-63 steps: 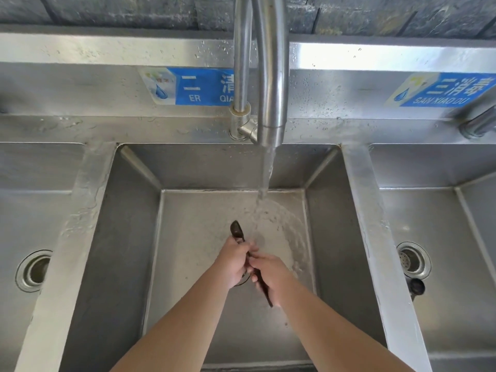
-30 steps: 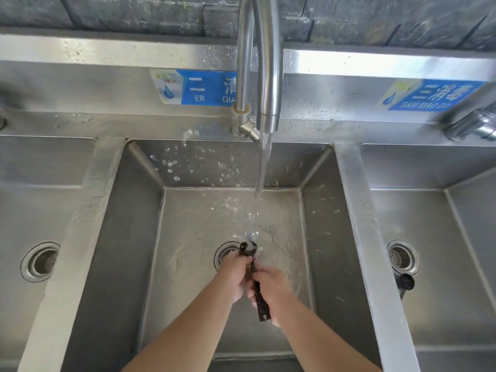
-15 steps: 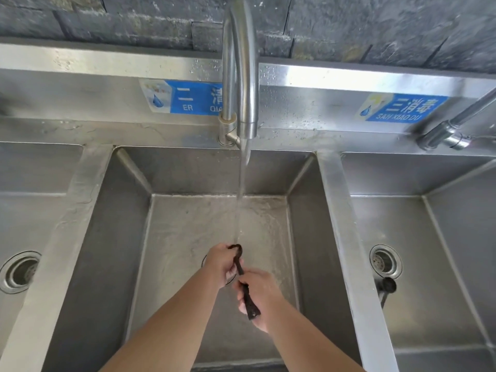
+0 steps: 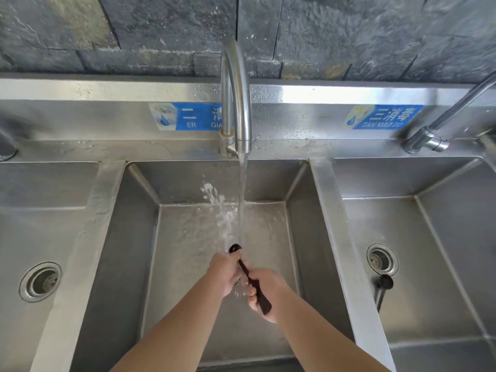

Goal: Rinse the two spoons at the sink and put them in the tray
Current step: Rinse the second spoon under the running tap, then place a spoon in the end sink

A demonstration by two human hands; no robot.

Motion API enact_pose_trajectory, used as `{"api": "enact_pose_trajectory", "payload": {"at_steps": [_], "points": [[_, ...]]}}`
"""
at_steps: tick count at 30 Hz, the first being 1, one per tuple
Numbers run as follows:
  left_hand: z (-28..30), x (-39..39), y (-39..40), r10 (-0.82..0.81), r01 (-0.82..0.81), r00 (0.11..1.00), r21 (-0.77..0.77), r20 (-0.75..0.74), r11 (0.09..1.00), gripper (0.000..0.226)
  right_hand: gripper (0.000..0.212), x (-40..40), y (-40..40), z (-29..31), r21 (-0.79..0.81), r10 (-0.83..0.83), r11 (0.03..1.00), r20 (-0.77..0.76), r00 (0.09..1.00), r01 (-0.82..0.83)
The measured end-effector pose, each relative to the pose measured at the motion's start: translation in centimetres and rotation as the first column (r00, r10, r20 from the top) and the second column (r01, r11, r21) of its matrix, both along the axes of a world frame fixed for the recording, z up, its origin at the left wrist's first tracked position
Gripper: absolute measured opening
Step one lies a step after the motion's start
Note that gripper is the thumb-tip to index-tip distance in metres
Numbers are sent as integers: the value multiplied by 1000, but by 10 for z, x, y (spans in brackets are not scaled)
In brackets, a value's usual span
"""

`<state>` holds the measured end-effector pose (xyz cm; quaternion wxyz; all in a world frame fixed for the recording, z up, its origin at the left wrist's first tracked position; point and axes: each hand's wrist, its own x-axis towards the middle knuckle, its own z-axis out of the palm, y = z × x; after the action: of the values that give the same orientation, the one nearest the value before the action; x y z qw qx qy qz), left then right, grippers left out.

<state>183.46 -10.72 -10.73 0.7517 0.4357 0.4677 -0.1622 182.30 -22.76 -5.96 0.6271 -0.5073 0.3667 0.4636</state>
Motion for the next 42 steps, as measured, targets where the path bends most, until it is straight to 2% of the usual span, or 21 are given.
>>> {"api": "enact_pose_trajectory", "payload": {"at_steps": [2, 4, 7, 9, 14, 17, 22, 27, 29, 31, 34, 37, 40, 42], "points": [[7, -8, -3, -25, 25, 1000, 8, 9, 1000, 9, 21, -6, 1, 11, -151, 179, 976, 134, 975, -158], [18, -17, -6, -87, 86, 996, 15, 10, 996, 11, 19, -13, 3, 20, -318, 353, 910, 258, 899, -266], [39, -31, -12, -145, 146, 989, 10, -3, 989, 5, 22, -23, 6, 32, -544, 549, 770, 297, 781, -334], [52, -40, -14, -142, 142, 989, -7, -28, 990, 6, 18, -31, 7, 39, -633, 625, 697, 306, 718, -337], [74, -61, -19, -216, 217, 976, -56, 15, 975, 5, 10, -52, -7, 57, -726, 697, 614, 315, 644, -309], [84, -61, -27, -266, 268, 962, -16, 59, 963, 5, 9, -59, -20, 74, -738, 666, 628, 342, 663, -249], [108, -47, -49, -446, 450, 865, 38, 231, 892, 13, 15, -68, -48, 95, -626, 424, 775, 417, 804, -84], [131, -34, -92, -600, 579, 755, 159, 265, 800, 9, 8, -70, -82, 110, -684, 350, 724, 476, 806, 89], [136, -29, -112, -621, 606, 733, 150, 279, 781, 13, 8, -65, -99, 113, -623, 264, 773, 484, 834, 116], [138, -20, -133, -612, 617, 729, 95, 305, 781, 9, 17, -57, -121, 115, -488, 84, 848, 509, 857, 207], [138, -2, -167, -614, 619, 734, 85, 291, 781, 10, 23, -42, -158, 114, -327, -93, 896, 527, 845, 302], [134, 18, -204, -633, 626, 736, 116, 240, 771, 8, 25, -22, -198, 107, -322, -64, 908, 526, 848, 268], [123, 39, -245, -647, 627, 739, 160, 189, 763, 7, 37, 6, -244, 93, -493, 157, 858, 518, 841, 144], [114, 50, -272, -658, 628, 739, 206, 143, 750, 7, 29, 23, -274, 83, -591, 270, 804, 467, 842, 70]]}}
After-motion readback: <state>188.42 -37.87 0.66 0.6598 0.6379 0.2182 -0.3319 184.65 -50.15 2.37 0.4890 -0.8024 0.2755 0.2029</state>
